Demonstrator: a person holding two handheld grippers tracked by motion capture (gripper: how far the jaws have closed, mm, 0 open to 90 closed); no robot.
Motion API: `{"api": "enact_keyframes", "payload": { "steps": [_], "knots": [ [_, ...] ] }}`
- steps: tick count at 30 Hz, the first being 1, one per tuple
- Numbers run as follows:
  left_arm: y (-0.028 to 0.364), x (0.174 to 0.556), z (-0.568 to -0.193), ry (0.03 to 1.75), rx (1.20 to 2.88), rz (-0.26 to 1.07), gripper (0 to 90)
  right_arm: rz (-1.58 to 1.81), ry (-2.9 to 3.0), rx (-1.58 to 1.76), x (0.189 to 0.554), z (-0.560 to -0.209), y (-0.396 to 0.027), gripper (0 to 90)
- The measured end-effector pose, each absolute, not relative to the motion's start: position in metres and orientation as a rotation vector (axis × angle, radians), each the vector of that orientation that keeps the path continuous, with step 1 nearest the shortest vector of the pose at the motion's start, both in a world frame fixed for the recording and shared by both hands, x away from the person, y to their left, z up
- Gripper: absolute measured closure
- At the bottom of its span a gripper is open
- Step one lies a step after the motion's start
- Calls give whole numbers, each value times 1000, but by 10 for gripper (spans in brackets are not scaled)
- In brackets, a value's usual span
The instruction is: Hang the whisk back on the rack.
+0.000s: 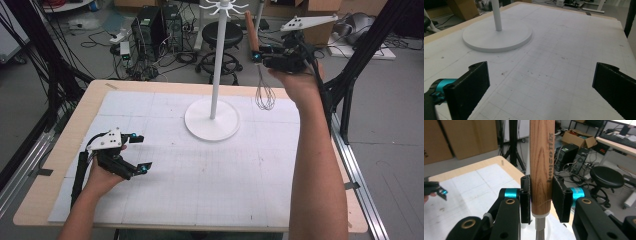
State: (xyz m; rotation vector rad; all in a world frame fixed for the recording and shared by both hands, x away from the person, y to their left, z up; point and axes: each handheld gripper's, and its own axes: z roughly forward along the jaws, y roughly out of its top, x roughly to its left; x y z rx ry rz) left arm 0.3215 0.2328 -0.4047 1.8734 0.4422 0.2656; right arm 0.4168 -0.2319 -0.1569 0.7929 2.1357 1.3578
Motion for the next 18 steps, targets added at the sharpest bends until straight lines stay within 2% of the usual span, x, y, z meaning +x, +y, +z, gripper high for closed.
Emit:
{"api": "enact_keyframes", "payload": {
  "steps": [18],
  "knots": [
    [233,321,-404,440,1872,265,17,1329,2116,852,430,-153,-234,706]
  ]
}}
